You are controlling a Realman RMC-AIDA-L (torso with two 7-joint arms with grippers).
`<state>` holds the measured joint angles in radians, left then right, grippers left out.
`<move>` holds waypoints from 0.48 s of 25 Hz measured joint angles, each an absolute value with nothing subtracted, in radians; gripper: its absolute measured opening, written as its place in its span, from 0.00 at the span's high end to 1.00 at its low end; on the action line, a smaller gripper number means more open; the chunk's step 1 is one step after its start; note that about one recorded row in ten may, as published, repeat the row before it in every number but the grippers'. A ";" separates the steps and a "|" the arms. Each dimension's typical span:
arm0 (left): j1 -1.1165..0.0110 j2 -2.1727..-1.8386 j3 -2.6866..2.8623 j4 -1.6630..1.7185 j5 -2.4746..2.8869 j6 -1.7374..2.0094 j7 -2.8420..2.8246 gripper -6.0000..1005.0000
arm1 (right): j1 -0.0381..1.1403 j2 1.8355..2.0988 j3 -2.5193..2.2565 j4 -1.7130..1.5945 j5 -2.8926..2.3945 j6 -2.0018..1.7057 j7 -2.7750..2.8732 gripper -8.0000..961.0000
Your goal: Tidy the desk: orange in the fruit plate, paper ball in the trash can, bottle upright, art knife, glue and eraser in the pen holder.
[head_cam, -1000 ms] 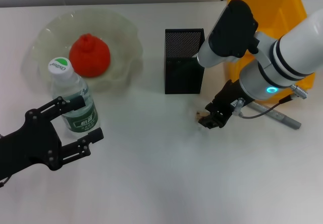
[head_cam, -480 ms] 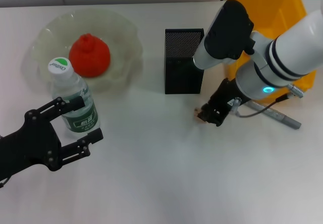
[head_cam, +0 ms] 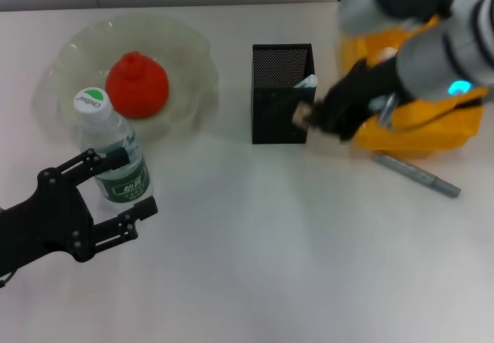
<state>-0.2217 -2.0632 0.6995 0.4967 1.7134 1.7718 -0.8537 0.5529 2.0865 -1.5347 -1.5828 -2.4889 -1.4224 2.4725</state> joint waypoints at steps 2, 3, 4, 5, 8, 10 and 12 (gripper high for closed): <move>-0.222 -2.063 0.702 0.497 1.713 1.772 -0.854 0.22 | 0.545 2.087 -1.490 -1.612 -2.485 -1.405 2.472 0.87; -0.222 -2.063 0.703 0.496 1.713 1.772 -0.854 0.22 | 0.544 2.087 -1.469 -1.619 -2.482 -1.391 2.472 0.87; -0.222 -2.063 0.704 0.496 1.713 1.772 -0.854 0.22 | 0.544 2.086 -1.451 -1.617 -2.477 -1.371 2.471 0.87; -0.222 -2.063 0.705 0.496 1.713 1.772 -0.854 0.22 | 0.546 2.086 -1.439 -1.611 -2.472 -1.350 2.470 0.87; -0.222 -2.062 0.705 0.496 1.713 1.773 -0.854 0.22 | 0.567 2.083 -1.420 -1.557 -2.465 -1.287 2.467 0.86; -0.222 -2.062 0.705 0.497 1.717 1.776 -0.854 0.22 | 0.598 2.083 -1.417 -1.487 -2.465 -1.247 2.465 0.86; -0.223 -2.062 0.706 0.498 1.732 1.782 -0.855 0.22 | 0.643 2.083 -1.417 -1.392 -2.465 -1.202 2.462 0.86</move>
<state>-0.2232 -2.0616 0.7057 0.4984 1.7318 1.7822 -0.8545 0.6426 2.0830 -1.4171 -1.3921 -2.4649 -1.2023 2.4624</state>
